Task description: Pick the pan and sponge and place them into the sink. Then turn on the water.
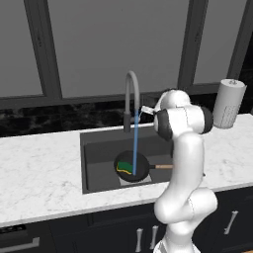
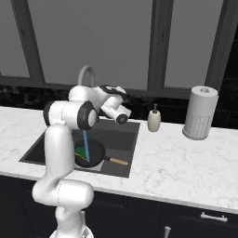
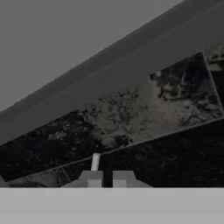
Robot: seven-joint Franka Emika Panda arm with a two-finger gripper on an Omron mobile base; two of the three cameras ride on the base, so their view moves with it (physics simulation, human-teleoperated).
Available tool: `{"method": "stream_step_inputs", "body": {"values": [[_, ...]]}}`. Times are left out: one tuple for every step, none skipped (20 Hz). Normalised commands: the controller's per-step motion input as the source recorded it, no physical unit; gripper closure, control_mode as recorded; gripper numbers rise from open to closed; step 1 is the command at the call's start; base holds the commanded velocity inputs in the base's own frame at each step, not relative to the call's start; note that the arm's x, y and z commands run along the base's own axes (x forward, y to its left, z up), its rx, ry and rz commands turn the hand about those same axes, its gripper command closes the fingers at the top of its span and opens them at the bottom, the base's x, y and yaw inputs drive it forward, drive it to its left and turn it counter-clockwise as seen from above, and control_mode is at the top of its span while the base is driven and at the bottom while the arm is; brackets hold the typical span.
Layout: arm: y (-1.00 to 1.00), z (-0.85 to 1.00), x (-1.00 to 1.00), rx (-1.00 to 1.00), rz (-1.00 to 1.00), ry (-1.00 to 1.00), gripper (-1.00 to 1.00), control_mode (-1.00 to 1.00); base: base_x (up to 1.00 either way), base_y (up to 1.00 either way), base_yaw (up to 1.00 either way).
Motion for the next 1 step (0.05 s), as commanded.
{"method": "stream_step_inputs", "body": {"values": [[-0.93,0.13,-1.0,0.47,0.32,0.0,1.0,-1.0,0.0,0.0,0.0]]}}
